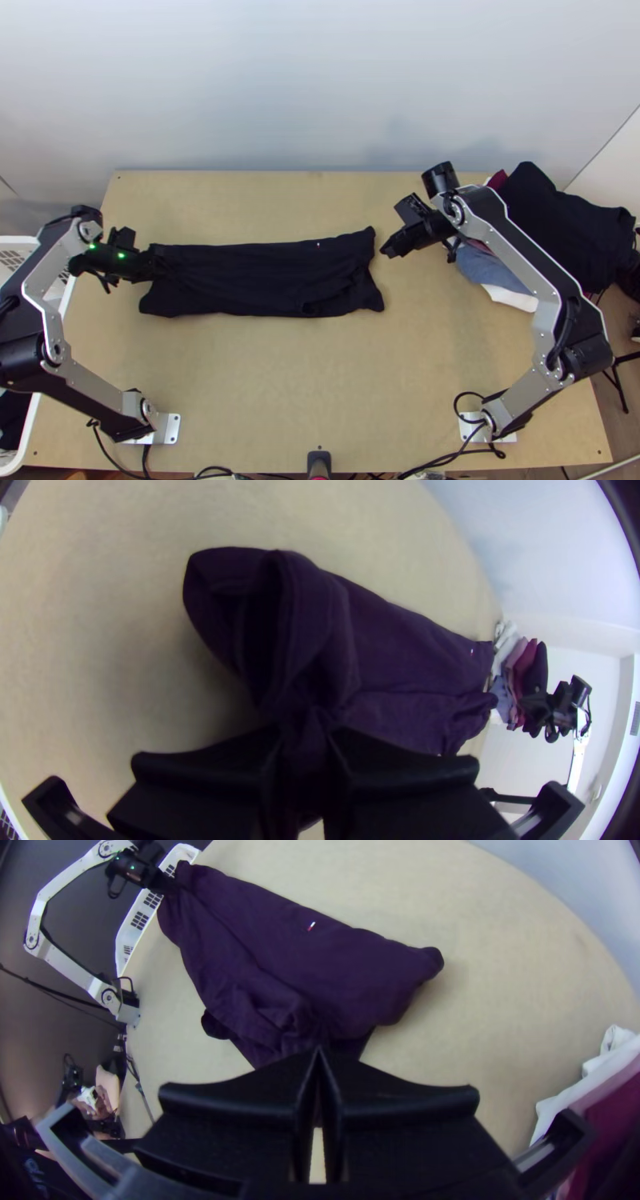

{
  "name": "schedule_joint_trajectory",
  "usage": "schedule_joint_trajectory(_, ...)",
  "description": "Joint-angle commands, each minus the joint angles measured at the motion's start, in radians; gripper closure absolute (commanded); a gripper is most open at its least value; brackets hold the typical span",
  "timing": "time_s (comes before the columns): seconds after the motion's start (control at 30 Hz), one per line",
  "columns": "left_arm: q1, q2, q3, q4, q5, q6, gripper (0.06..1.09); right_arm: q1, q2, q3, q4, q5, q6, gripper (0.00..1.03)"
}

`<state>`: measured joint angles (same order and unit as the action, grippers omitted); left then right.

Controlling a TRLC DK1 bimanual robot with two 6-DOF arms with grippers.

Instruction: Fold the t-shirt

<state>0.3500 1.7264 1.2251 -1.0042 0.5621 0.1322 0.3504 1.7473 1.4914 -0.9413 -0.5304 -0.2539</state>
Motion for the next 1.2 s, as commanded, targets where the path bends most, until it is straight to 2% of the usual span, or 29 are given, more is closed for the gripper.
schedule_joint_trajectory(0.0, -0.028, -0.074, 0.037, -0.137, 0.070, -0.048, 1.04, -0.028, -0.054, -0.042, -0.021, -0.002, 0.004, 1.00)
schedule_joint_trajectory(0.07, -0.128, -0.099, 0.039, -0.172, 0.078, -0.069, 1.04, -0.033, -0.068, -0.053, -0.025, -0.002, 0.005, 1.00)
schedule_joint_trajectory(0.17, -0.263, -0.111, 0.086, -0.174, 0.084, -0.177, 1.04, -0.041, -0.100, -0.083, -0.030, -0.002, 0.005, 1.00)
schedule_joint_trajectory(0.3, -0.441, -0.047, 0.157, -0.171, 0.104, -0.223, 1.04, -0.041, -0.146, -0.148, -0.028, -0.002, 0.007, 1.00)
schedule_joint_trajectory(0.47, -0.589, 0.062, 0.303, -0.082, 0.167, -0.342, 1.04, -0.042, -0.223, -0.244, -0.021, 0.000, 0.007, 1.00)
schedule_joint_trajectory(0.73, -0.732, 0.268, 0.547, 0.039, 0.171, -0.508, 1.04, -0.065, -0.287, -0.355, 0.013, 0.001, 0.019, 1.00)
schedule_joint_trajectory(1.17, -0.941, 0.493, 0.763, 0.084, 0.170, -0.582, 1.04, -0.111, -0.289, -0.358, 0.019, 0.003, 0.022, 1.00)
